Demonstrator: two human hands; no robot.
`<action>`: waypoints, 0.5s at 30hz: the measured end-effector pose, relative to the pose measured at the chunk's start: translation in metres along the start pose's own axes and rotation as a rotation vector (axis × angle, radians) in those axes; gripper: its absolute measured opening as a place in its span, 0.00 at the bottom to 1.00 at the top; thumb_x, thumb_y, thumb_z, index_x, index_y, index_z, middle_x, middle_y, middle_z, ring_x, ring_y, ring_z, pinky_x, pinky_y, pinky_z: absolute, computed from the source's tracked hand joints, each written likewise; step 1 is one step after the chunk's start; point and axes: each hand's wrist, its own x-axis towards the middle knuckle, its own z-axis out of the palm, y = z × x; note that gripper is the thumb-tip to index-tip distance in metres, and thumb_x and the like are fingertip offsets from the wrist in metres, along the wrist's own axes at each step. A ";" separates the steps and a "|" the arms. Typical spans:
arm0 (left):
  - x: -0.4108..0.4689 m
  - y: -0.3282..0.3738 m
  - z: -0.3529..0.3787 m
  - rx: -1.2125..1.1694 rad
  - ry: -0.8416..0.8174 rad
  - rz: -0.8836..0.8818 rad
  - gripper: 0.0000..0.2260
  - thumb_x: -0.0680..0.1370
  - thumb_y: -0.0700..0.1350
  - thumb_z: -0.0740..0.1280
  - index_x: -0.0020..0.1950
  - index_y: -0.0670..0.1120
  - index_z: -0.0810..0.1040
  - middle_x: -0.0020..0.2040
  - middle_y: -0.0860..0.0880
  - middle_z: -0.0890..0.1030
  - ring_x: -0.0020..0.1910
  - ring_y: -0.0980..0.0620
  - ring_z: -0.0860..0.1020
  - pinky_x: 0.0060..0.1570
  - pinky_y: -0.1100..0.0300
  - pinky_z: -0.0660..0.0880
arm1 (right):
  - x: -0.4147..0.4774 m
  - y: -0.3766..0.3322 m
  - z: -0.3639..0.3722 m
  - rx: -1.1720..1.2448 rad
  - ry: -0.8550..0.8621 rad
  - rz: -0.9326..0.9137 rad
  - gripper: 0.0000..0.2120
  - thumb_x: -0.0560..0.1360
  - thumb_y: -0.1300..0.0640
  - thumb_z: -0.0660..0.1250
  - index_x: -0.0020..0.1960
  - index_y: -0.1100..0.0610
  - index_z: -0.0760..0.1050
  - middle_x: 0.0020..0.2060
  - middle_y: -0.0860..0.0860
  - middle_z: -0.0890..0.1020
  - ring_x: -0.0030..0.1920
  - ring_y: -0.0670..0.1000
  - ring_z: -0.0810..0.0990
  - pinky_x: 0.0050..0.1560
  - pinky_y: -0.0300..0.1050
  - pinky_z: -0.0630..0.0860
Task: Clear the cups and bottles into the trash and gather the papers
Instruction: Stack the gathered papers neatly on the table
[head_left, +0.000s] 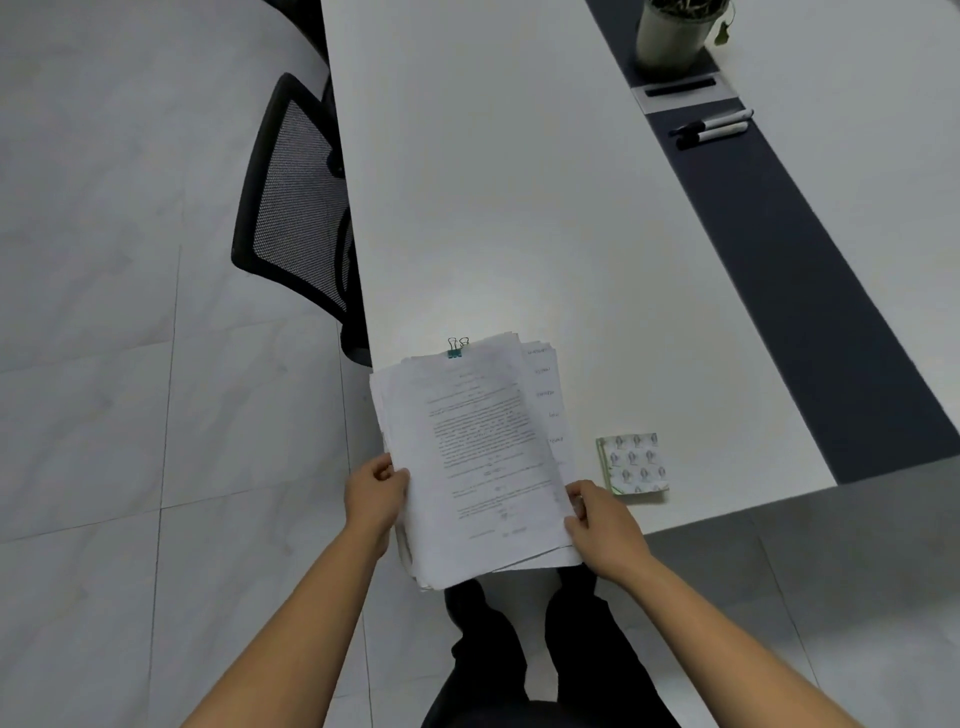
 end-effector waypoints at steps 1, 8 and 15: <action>0.002 0.001 0.001 -0.013 0.028 0.006 0.11 0.76 0.35 0.66 0.55 0.44 0.82 0.45 0.49 0.82 0.43 0.48 0.79 0.48 0.56 0.76 | -0.001 0.001 0.002 0.018 0.019 -0.013 0.13 0.78 0.59 0.61 0.62 0.52 0.71 0.49 0.45 0.74 0.48 0.46 0.72 0.44 0.42 0.68; -0.005 0.000 0.014 0.026 0.082 0.171 0.12 0.79 0.38 0.66 0.61 0.44 0.80 0.46 0.53 0.81 0.43 0.55 0.79 0.49 0.58 0.76 | -0.015 0.009 0.013 0.174 0.077 0.063 0.10 0.77 0.59 0.62 0.57 0.49 0.70 0.46 0.46 0.77 0.45 0.45 0.76 0.43 0.40 0.74; 0.012 0.016 0.018 0.114 0.058 0.119 0.24 0.81 0.42 0.64 0.76 0.42 0.64 0.68 0.46 0.74 0.66 0.45 0.73 0.58 0.58 0.66 | -0.002 0.000 -0.001 0.065 0.113 0.121 0.30 0.78 0.45 0.63 0.76 0.54 0.60 0.69 0.53 0.69 0.68 0.53 0.70 0.65 0.50 0.71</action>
